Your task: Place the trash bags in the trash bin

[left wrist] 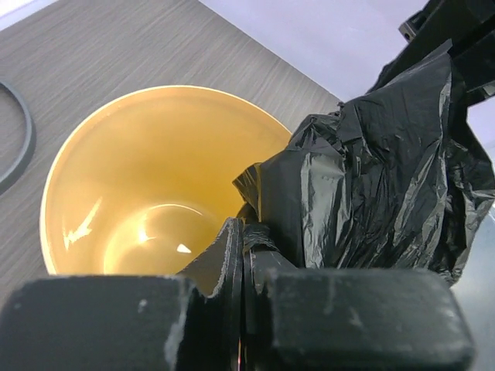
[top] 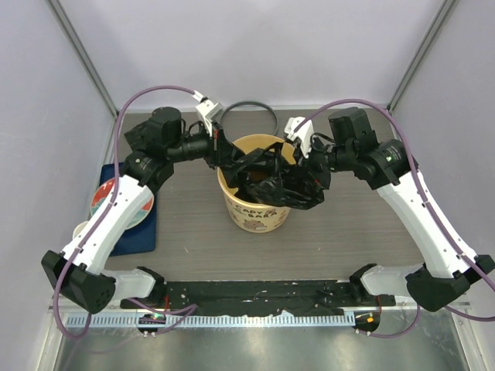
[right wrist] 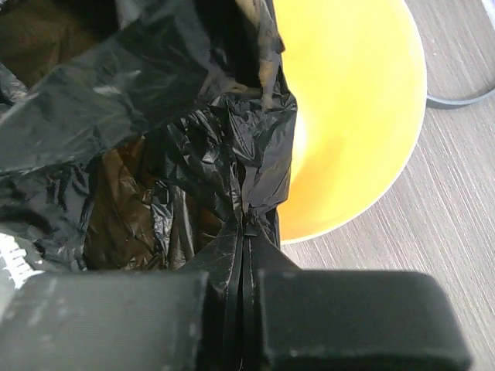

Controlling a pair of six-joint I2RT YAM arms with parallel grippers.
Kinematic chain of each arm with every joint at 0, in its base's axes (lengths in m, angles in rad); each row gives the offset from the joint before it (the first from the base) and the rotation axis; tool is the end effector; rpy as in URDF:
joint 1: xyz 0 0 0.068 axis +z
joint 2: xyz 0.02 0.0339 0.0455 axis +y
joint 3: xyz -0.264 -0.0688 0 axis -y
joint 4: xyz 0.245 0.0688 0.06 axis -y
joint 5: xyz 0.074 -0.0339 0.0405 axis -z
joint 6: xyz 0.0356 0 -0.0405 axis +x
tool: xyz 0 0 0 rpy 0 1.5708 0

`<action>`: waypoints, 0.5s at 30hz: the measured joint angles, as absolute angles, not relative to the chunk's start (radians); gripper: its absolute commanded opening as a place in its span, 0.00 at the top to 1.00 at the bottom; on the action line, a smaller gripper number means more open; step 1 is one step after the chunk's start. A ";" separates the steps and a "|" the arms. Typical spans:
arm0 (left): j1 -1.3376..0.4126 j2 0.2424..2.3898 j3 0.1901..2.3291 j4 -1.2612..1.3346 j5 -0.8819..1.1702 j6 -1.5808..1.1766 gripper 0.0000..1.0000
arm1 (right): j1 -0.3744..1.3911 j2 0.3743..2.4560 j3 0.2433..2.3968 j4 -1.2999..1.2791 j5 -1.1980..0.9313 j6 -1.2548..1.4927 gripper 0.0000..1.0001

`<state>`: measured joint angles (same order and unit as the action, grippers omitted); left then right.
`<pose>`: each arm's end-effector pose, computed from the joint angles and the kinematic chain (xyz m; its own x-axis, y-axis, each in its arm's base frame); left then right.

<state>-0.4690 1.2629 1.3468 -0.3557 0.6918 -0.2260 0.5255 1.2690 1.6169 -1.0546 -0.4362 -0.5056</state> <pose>0.2366 -0.1454 0.4182 -0.4342 0.0266 -0.9004 0.8198 0.4260 -0.3828 0.1933 0.1295 0.4365 -0.1366 -0.5867 -0.7982 -0.9130 0.3872 -0.1283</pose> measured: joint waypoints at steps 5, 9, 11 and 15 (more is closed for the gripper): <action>-0.426 1.290 1.424 -0.420 0.676 -0.112 0.29 | 0.530 1.270 1.618 -1.037 -0.370 -0.474 0.99; -0.384 1.296 1.562 -0.533 0.720 0.070 0.18 | 0.529 1.271 1.627 -1.032 -0.353 -0.419 0.99; -0.386 1.298 1.644 -0.574 0.758 0.136 0.16 | 0.529 1.271 1.635 -1.027 -0.353 -0.392 0.99; -0.405 1.352 1.824 -0.639 0.854 0.187 0.13 | 0.529 1.271 1.645 -1.023 -0.353 -0.358 0.99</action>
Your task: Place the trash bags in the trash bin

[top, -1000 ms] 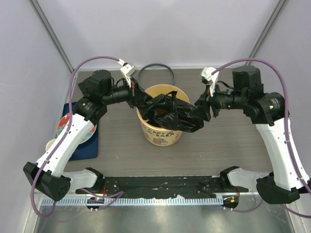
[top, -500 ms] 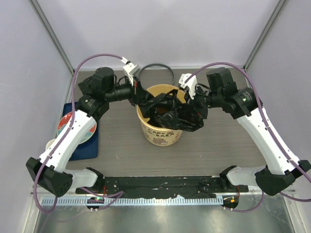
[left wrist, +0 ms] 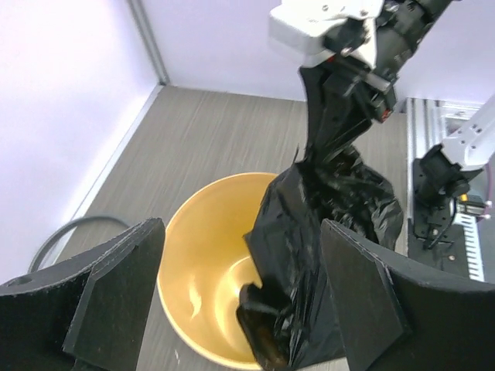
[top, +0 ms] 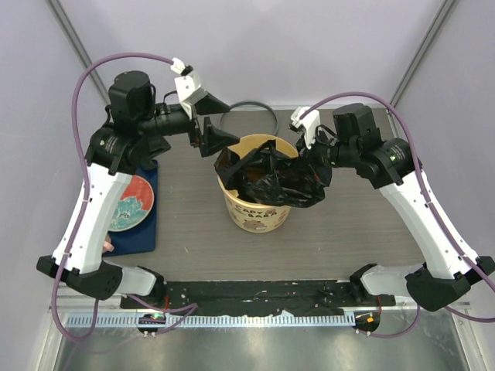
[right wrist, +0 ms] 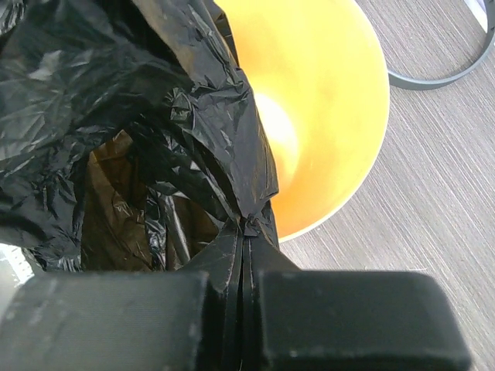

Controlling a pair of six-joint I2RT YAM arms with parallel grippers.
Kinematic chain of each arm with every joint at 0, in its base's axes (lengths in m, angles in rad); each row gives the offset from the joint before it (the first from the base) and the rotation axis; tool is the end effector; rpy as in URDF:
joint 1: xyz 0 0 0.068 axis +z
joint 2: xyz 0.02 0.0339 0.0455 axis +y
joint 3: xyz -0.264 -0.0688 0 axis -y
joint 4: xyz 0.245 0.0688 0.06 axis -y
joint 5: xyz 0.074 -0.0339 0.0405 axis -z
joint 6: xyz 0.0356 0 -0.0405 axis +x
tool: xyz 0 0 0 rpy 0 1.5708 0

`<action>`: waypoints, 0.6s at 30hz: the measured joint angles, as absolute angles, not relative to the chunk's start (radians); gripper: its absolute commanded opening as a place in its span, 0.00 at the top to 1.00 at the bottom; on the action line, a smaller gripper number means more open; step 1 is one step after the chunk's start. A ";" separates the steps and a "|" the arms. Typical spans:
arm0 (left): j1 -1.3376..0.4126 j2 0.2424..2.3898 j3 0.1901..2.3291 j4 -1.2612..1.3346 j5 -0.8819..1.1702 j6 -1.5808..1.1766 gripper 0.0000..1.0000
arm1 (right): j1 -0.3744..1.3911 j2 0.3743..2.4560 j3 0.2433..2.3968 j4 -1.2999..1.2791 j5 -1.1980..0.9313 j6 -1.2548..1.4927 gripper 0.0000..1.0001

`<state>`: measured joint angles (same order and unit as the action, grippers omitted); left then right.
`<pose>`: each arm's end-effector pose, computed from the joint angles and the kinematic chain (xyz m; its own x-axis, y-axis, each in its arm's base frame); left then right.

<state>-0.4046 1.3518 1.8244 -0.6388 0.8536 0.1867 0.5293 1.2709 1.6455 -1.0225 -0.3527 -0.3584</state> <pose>0.2188 -0.1229 0.5200 0.0254 0.1218 -0.9922 0.9539 0.2941 0.0605 0.1955 0.1286 0.4464 -0.2382 -0.5207 -0.8198 -0.8491 0.5214 -0.0845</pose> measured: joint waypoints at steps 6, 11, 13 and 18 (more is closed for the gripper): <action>-0.513 1.473 1.907 -0.693 0.864 0.197 0.13 | 0.529 1.282 1.660 -1.017 -0.353 -0.326 0.99; -0.575 1.586 1.933 -0.777 0.879 0.197 0.39 | 0.524 1.304 1.684 -1.016 -0.352 -0.305 0.99; -0.587 1.599 1.932 -0.801 0.896 0.196 0.61 | 0.517 1.315 1.695 -1.015 -0.353 -0.297 0.99; -0.601 1.569 1.927 -0.904 0.953 0.286 1.00 | 0.485 1.336 1.708 -1.005 -0.355 -0.271 0.99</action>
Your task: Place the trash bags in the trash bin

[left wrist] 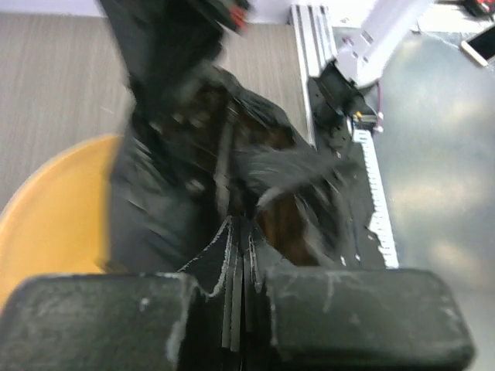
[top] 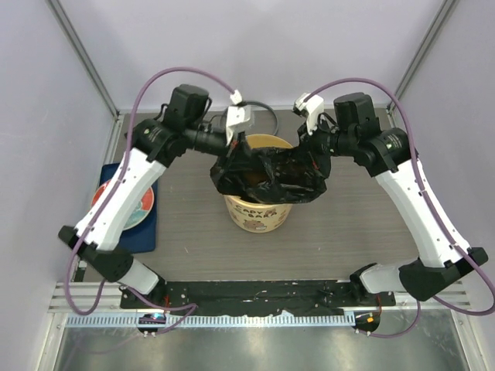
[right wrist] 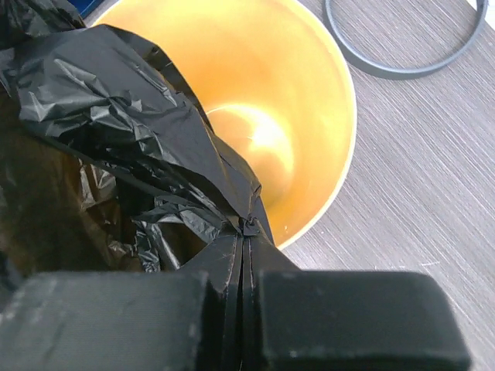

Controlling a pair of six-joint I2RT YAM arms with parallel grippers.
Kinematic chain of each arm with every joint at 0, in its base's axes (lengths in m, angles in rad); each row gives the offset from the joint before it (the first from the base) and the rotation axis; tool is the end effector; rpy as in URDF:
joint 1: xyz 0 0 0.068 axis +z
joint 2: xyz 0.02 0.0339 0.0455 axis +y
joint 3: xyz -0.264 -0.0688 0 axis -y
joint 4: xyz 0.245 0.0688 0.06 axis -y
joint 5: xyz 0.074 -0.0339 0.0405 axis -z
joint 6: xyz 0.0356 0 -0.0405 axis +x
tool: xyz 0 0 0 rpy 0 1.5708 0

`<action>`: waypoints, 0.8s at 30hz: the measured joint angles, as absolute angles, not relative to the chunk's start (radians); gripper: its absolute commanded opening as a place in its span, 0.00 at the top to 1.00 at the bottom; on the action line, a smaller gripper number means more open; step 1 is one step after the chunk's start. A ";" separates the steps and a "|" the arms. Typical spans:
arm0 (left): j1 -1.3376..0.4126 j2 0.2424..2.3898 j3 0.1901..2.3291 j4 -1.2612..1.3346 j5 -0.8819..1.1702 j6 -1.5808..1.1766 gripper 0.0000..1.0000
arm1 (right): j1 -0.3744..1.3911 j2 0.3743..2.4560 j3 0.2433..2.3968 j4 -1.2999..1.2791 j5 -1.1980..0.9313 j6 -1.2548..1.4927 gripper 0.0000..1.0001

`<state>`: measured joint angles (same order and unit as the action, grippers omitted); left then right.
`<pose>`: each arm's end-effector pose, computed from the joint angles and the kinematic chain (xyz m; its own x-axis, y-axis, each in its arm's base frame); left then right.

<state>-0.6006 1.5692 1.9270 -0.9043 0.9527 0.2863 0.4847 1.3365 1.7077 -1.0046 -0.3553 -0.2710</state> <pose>0.2384 -0.1985 0.4703 -0.1566 0.3056 -0.9392 0.9863 -0.0018 -0.1650 0.2170 0.1283 0.4515 -0.3212 -0.4528 -0.8317 -0.8001 0.5996 -0.0174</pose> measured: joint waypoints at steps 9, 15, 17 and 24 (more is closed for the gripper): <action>-0.682 1.136 1.534 -1.207 0.846 0.822 1.00 | 0.319 1.384 1.713 -0.999 -0.450 -0.156 0.99; -0.746 1.097 1.375 -1.287 0.709 1.031 1.00 | 0.293 1.393 1.663 -0.990 -0.541 -0.062 0.99; -0.760 1.097 1.275 -1.277 0.633 1.058 1.00 | 0.279 1.394 1.644 -0.988 -0.562 -0.045 0.97; -0.766 1.088 1.047 -1.165 0.416 1.090 1.00 | 0.207 1.418 1.639 -0.971 -0.626 0.001 0.96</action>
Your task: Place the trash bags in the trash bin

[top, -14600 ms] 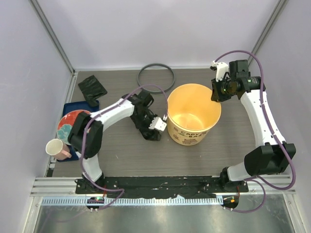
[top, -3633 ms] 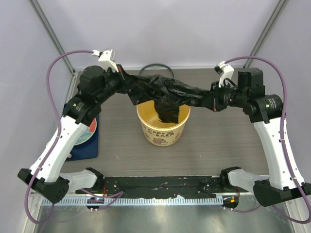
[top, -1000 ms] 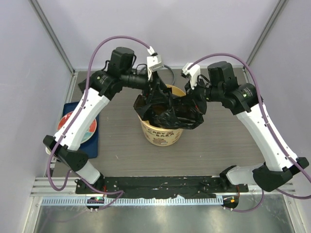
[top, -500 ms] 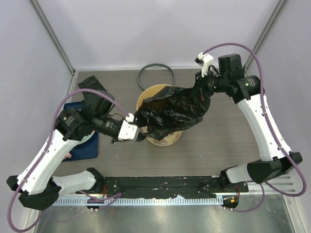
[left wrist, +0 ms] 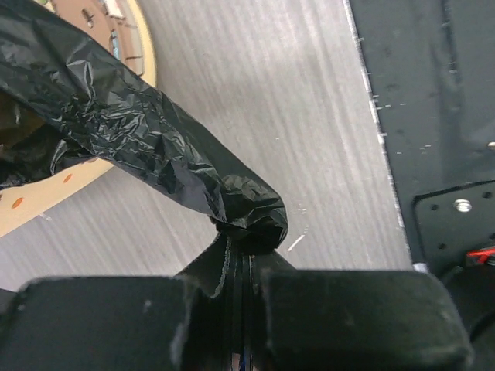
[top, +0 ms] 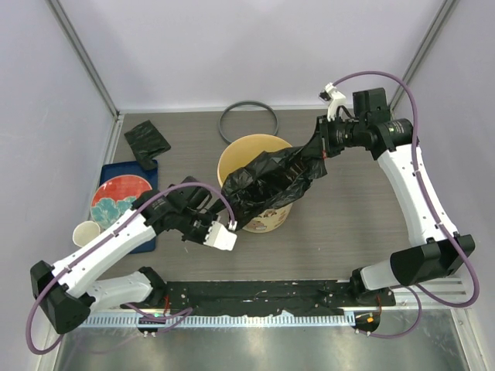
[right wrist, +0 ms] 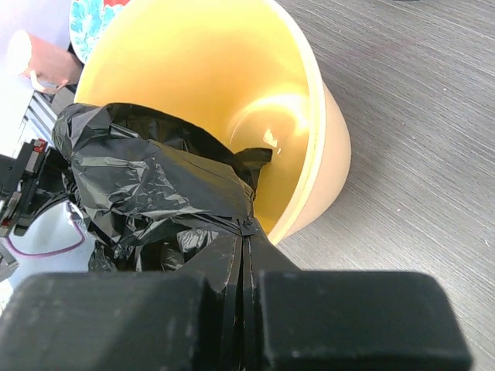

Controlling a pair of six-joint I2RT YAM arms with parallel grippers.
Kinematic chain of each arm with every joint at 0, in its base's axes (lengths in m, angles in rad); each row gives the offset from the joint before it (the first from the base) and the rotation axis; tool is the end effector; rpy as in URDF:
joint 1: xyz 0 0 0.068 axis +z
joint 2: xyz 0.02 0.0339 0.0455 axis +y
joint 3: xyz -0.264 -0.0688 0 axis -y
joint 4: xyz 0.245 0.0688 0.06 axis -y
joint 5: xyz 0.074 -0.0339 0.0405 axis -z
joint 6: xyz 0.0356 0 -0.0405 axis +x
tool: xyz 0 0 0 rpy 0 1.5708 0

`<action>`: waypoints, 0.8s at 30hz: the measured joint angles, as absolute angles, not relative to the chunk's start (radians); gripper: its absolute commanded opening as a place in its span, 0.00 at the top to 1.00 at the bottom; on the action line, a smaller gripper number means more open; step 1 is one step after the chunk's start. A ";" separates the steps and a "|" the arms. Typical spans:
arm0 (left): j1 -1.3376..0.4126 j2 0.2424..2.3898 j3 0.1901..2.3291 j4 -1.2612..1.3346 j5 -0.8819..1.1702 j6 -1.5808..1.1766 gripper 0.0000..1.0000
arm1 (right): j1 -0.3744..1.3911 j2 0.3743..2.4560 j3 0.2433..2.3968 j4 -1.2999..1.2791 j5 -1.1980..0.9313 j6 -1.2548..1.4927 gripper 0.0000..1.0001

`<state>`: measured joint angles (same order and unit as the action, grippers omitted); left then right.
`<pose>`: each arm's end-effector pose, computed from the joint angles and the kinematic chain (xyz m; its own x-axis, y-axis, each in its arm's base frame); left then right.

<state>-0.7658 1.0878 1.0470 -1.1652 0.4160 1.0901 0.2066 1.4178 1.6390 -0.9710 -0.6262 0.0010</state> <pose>0.1217 -0.1370 0.2977 0.3429 0.7954 -0.4997 0.9383 -0.3154 0.1418 0.2706 0.0780 0.4166 -0.6676 -0.1391 -0.7314 -0.5853 0.7052 0.4001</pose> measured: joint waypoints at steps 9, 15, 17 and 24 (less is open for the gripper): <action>-0.766 1.042 0.953 -0.995 0.295 1.002 0.45 | 0.181 1.432 1.595 -0.952 -0.683 0.003 0.91; -0.764 0.837 1.033 -0.998 0.340 0.803 0.24 | 0.179 1.424 1.591 -0.918 -0.735 0.003 0.96; -0.764 0.779 1.076 -0.996 0.336 0.738 0.24 | 0.179 1.409 1.586 -0.910 -0.746 0.003 0.97; -0.761 0.748 1.177 -0.891 0.237 0.504 0.21 | 0.179 1.354 1.578 -0.867 -0.763 -0.004 0.96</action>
<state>-0.7609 0.7479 1.1770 -0.8909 0.2371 0.5041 0.1791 1.3540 1.5776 -0.8673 -0.7628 -0.0040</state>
